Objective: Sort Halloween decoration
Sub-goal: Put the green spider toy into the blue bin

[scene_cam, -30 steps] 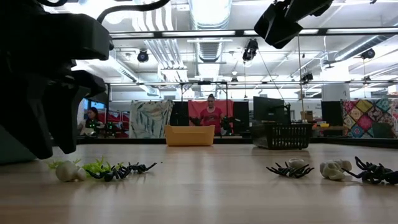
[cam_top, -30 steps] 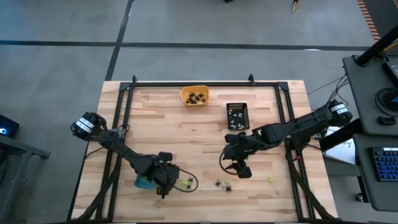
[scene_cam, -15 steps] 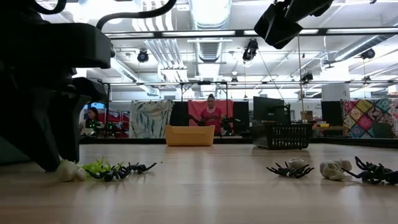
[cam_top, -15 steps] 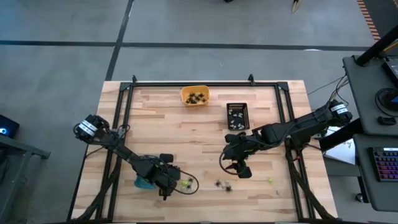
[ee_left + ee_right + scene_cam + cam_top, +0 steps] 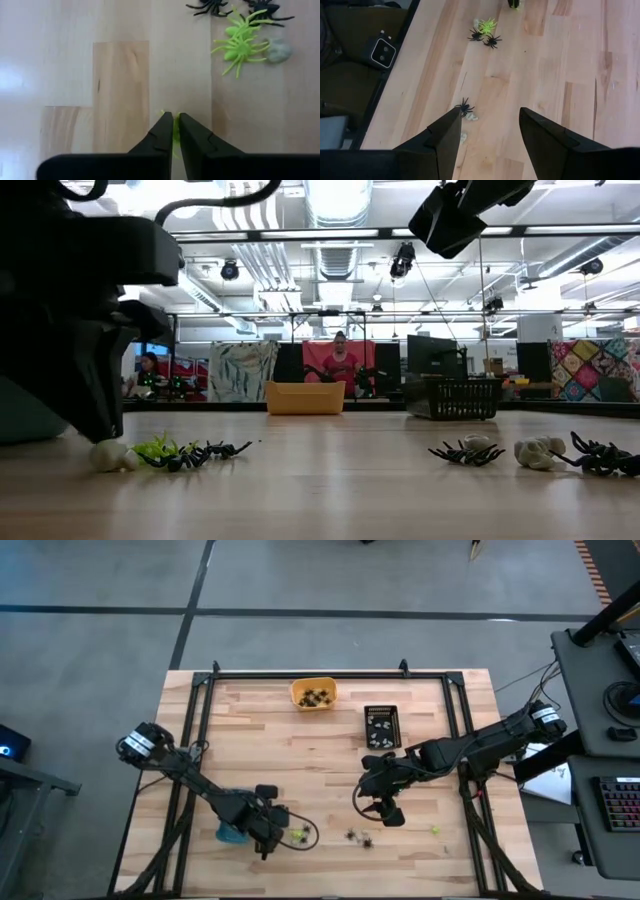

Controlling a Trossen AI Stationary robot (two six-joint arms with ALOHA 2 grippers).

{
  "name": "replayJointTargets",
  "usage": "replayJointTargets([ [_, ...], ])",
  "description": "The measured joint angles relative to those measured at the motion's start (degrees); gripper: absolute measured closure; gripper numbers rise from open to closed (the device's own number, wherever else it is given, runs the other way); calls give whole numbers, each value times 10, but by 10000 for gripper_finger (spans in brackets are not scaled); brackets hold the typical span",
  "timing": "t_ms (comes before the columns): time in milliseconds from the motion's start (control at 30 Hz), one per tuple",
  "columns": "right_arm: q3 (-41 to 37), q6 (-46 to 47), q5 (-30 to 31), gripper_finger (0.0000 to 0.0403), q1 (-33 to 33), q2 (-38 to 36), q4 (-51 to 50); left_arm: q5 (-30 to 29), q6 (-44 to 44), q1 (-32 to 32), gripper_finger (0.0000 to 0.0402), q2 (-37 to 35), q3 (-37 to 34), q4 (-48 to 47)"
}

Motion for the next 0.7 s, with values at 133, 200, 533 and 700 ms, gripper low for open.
replayJointTargets([
  [133,0,0,0,209,0,0,0,-10,10,0,401,-22,0,-2],
  [200,0,0,0,209,0,0,0,-11,15,0,401,-36,0,-1],
  [533,0,-1,0,209,0,0,0,-14,15,0,401,-141,0,-3],
  [700,0,0,0,209,0,0,0,-10,-14,-2,401,-219,0,-41],
])
